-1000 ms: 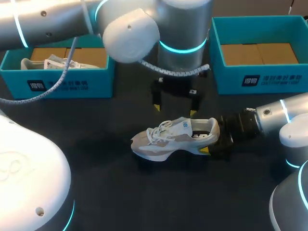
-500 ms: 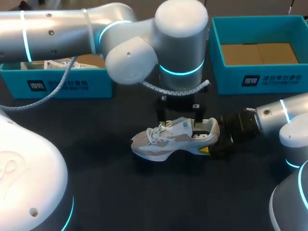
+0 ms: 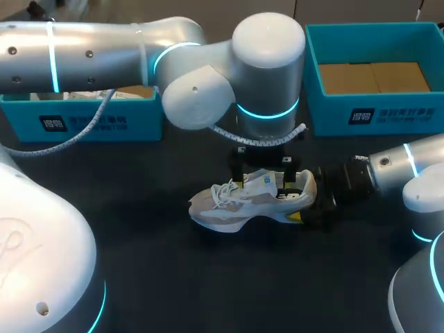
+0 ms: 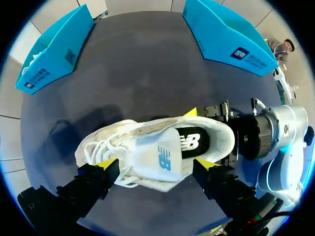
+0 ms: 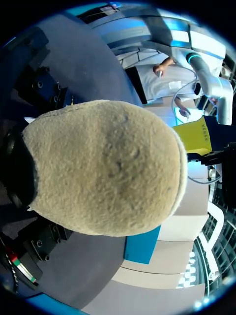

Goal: Take the shoe out of the shoebox, open the shoe tongue, remove and reinsert the insole, then place the shoe into the shoebox

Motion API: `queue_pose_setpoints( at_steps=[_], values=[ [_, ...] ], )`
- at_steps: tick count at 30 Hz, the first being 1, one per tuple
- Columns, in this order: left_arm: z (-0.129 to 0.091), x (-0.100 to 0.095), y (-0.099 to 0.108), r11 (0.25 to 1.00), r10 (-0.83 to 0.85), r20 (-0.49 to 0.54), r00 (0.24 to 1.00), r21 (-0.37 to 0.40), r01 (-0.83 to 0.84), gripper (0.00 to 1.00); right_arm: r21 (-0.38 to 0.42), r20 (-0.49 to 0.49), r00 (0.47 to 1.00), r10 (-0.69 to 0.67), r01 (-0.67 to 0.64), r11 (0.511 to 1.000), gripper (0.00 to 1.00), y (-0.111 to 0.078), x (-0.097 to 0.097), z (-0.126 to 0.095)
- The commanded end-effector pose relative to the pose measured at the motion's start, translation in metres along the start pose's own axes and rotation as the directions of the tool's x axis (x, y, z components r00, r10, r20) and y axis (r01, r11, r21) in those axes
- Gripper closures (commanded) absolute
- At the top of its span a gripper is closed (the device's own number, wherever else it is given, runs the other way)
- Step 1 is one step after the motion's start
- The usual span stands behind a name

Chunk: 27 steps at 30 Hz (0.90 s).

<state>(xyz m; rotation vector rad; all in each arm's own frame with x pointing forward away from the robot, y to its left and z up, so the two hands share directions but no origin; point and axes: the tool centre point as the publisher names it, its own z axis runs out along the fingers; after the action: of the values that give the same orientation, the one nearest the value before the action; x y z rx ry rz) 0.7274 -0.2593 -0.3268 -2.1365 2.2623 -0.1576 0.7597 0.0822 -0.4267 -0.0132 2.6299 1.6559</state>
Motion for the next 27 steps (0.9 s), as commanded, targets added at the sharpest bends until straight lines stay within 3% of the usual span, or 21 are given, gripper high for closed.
queue_pose_setpoints(
  at_steps=[1,13,27],
  values=[
    [0.002,0.009,-0.004,1.0,-0.001,0.017,1.0,-0.004,0.001,0.0,0.003,0.002,1.0,0.0,0.0,1.0,1.0,-0.001,0.0,0.003],
    [-0.003,0.019,-0.009,1.0,0.015,0.145,0.989,-0.004,-0.015,0.0,0.003,0.002,1.0,0.0,0.0,1.0,1.0,-0.001,0.0,0.003],
    [0.009,0.007,-0.011,1.0,-0.002,0.235,0.972,-0.002,0.002,0.0,0.003,0.002,1.0,0.0,0.0,1.0,1.0,-0.001,0.0,0.003]
  ],
)
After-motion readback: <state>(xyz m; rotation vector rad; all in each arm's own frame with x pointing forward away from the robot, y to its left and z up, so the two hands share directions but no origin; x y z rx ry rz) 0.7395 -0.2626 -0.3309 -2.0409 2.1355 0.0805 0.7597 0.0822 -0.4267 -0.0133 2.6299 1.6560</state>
